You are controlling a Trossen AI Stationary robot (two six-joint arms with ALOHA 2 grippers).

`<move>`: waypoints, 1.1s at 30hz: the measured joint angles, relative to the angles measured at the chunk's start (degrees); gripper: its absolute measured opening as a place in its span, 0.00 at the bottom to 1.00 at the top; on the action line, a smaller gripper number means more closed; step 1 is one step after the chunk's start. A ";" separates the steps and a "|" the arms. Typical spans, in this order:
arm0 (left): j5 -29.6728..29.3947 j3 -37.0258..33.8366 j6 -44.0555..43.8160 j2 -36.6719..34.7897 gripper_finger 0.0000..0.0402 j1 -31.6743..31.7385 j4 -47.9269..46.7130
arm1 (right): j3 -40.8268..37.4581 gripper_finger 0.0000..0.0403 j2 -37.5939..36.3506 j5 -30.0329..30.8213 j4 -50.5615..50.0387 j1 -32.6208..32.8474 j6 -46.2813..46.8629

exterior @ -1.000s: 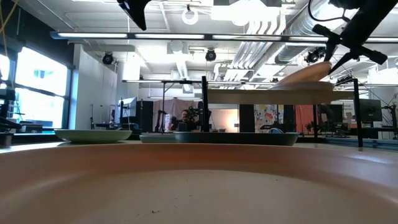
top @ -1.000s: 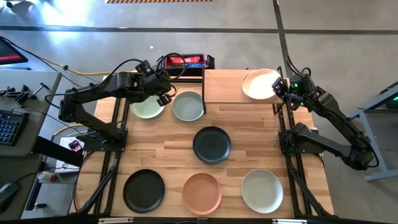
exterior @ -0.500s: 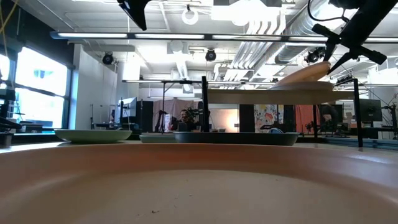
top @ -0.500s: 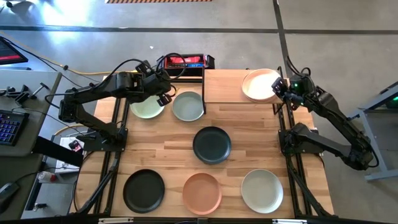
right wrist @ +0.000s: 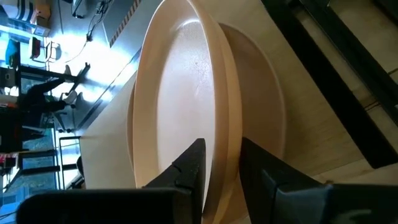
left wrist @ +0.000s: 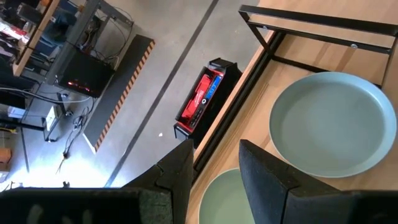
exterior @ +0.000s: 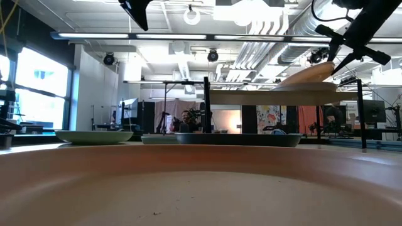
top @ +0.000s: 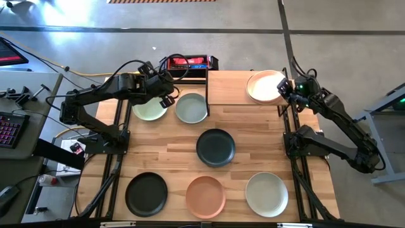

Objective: Place and stack plates onto a shelf
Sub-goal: Stack the orange plate on the light brown plate on the shelf

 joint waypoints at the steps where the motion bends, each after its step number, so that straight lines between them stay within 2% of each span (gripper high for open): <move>1: 0.00 0.00 0.00 0.00 0.29 0.00 0.00 | 0.00 0.18 0.00 0.00 0.00 0.00 0.00; 33: 0.00 0.00 0.00 0.00 0.29 0.02 0.00 | 0.00 0.18 -0.07 1.44 2.98 -0.02 -0.20</move>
